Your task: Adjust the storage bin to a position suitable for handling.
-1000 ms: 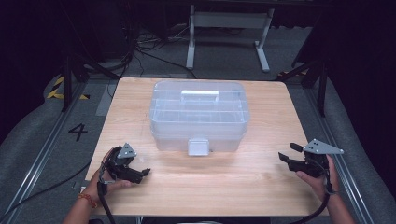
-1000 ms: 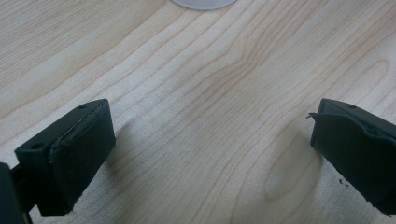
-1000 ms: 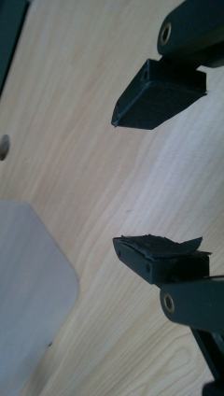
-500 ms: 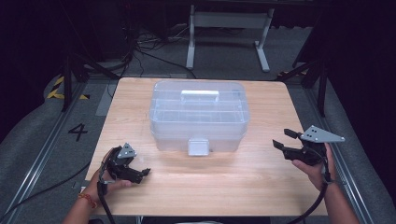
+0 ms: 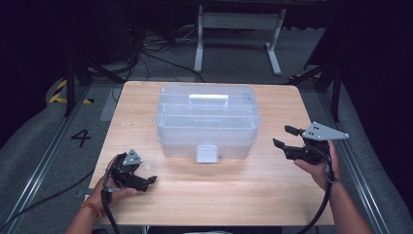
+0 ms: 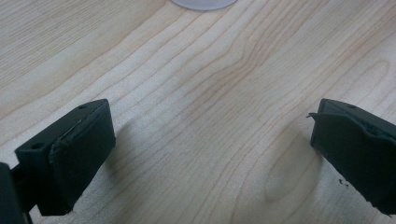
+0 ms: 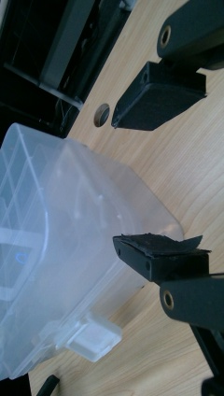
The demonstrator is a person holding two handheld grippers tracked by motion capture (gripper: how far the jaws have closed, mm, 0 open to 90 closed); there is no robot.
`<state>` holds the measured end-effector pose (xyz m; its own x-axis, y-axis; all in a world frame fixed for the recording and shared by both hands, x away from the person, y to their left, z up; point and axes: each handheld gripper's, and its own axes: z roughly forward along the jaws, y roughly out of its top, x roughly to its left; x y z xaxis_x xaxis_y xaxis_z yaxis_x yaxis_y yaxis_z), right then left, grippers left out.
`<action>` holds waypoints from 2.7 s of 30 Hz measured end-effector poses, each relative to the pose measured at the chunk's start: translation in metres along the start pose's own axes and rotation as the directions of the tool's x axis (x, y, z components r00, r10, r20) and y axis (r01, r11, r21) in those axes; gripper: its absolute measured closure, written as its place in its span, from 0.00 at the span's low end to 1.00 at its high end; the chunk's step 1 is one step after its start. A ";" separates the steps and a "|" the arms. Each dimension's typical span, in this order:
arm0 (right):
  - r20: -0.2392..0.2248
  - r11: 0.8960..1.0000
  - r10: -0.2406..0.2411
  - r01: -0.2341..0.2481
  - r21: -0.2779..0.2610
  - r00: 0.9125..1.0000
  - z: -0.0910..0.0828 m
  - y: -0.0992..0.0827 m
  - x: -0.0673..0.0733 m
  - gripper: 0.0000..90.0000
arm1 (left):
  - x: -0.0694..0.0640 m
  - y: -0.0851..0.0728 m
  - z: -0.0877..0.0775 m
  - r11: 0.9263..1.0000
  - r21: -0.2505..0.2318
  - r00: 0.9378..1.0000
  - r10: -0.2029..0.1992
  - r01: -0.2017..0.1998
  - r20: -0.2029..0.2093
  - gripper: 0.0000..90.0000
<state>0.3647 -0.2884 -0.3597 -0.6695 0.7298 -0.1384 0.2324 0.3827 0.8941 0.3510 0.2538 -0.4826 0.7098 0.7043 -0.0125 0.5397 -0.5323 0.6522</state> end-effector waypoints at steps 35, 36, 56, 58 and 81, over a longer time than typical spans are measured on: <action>-0.059 0.997 -0.060 0.058 -0.042 0.996 0.034 0.051 0.017 0.41 | 0.000 0.000 0.000 1.000 0.000 1.000 0.000 0.000 0.000 0.00; -0.059 0.997 -0.061 0.059 -0.041 0.996 0.036 0.052 0.017 0.41 | 0.000 0.000 0.000 1.000 0.000 1.000 -0.001 0.001 -0.001 0.00; -0.071 0.997 -0.071 0.069 -0.026 0.995 0.057 0.074 0.019 0.40 | 0.000 0.000 0.000 1.000 0.000 1.000 0.000 0.000 0.000 0.00; -0.071 0.997 -0.075 0.073 -0.025 0.995 0.059 0.076 0.019 0.40 | 0.000 0.000 0.000 1.000 0.000 1.000 0.000 0.000 0.000 0.00; -0.074 0.995 -0.100 0.100 -0.002 0.992 0.081 0.108 0.024 0.41 | 0.000 0.000 0.000 1.000 0.002 1.000 -0.003 0.003 0.002 0.00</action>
<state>0.4310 -0.1837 -0.3005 -0.7399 0.6437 -0.1954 0.1626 0.4530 0.8765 0.3507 0.2537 -0.4826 0.7091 0.7050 -0.0163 0.5429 -0.5311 0.6506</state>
